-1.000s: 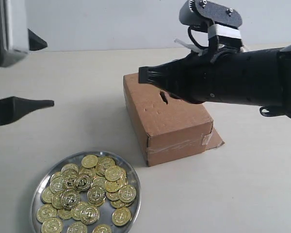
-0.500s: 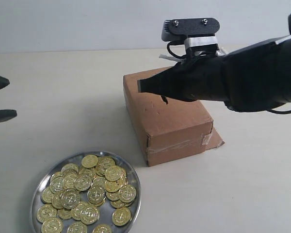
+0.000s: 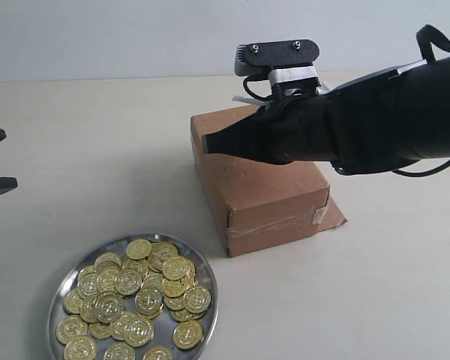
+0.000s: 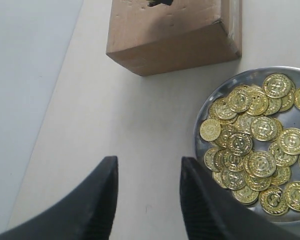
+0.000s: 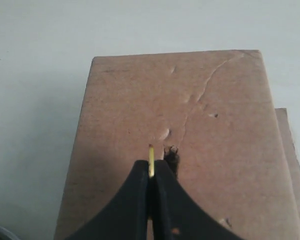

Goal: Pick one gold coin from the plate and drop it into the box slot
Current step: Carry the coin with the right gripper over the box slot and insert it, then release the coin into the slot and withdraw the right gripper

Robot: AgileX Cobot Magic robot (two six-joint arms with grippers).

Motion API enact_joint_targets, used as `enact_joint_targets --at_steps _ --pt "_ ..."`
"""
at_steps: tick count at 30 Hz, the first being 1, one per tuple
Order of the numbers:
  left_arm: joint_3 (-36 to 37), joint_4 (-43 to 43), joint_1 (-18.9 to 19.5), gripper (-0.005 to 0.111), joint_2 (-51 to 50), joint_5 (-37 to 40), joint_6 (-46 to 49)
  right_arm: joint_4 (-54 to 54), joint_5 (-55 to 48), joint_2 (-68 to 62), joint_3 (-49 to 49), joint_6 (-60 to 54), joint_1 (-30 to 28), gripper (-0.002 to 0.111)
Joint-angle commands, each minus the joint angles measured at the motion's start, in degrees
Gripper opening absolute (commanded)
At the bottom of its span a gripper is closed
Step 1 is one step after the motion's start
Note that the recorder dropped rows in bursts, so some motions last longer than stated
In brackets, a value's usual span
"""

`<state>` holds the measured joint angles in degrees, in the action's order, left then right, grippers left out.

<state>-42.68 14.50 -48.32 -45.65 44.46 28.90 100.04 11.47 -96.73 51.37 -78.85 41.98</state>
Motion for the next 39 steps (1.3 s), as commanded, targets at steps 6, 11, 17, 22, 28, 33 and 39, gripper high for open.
enact_joint_targets --at_steps 6,11,17,22,28,33,39 --pt "0.2 0.3 -0.2 0.04 0.6 -0.6 -0.4 -0.1 0.9 -0.2 0.5 -2.0 0.0 0.0" --pt "0.2 0.3 -0.2 0.04 0.6 -0.6 -0.4 -0.1 2.2 -2.0 0.5 -2.0 0.0 0.0" --pt "0.2 0.3 -0.2 0.04 0.6 -0.8 -0.4 -0.1 2.2 -2.1 0.5 -2.0 0.0 0.0" --pt "0.2 0.3 -0.2 0.04 0.6 -0.8 -0.4 -0.1 2.2 -2.1 0.5 -2.0 0.0 0.0" --pt "0.2 0.3 -0.2 0.04 0.6 -0.8 -0.3 -0.1 2.2 -2.1 0.5 -2.0 0.0 0.006" --pt "0.2 0.3 -0.2 0.04 0.6 -0.8 -0.5 -0.1 3.0 -2.1 0.5 -2.0 0.0 0.023" --pt "0.2 0.3 -0.2 0.04 0.6 -0.8 -0.5 -0.1 3.0 -1.7 0.5 -1.8 0.0 0.034"
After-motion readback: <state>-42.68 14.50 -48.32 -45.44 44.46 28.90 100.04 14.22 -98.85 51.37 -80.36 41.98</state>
